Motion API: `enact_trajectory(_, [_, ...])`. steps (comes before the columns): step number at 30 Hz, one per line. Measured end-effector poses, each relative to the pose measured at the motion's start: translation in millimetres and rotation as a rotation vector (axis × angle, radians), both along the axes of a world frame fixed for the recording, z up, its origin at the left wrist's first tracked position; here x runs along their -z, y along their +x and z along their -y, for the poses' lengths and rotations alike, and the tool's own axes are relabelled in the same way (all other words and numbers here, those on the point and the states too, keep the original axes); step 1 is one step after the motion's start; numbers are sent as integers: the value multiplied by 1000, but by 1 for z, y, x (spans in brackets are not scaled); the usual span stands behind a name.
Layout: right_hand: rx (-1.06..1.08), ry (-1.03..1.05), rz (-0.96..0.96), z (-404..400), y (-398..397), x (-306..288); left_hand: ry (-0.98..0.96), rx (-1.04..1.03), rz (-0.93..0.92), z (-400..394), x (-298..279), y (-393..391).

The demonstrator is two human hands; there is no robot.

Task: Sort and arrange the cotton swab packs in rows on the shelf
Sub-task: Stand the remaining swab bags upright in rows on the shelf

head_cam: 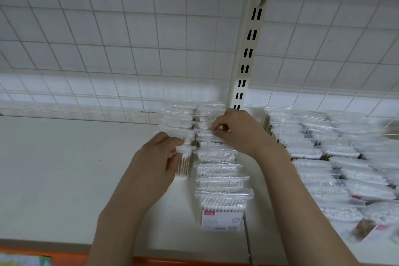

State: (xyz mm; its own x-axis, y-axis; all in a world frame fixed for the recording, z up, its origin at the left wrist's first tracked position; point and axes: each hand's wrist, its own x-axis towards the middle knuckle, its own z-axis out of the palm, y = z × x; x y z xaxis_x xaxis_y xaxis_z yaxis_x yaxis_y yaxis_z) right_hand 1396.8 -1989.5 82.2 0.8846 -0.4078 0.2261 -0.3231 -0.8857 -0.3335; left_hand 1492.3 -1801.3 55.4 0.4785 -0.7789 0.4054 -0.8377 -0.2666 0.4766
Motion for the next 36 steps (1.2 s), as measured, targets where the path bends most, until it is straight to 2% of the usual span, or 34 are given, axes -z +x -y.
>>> enact_trajectory(5, [82,19,45,0,-2,-2,21,-70,39,0,0,5])
enact_trajectory(10, [152,21,219,-3,-11,-16,64,-56,39,5,1,4])
enact_trajectory(17, [162,197,462,-9,-28,-35,46,-68,-10,7,4,5])
enact_trajectory(25, [146,261,473,-11,-38,-38,2,-137,-72,6,3,2])
enact_trajectory(28, [135,230,431,-10,-40,-37,-4,-187,-86,5,1,-1])
enact_trajectory(33, [120,200,485,-9,-41,-37,-64,-279,-78,1,-5,-2])
enact_trajectory(36, [102,192,498,-9,-41,-36,-33,-329,-97,-4,-9,-1])
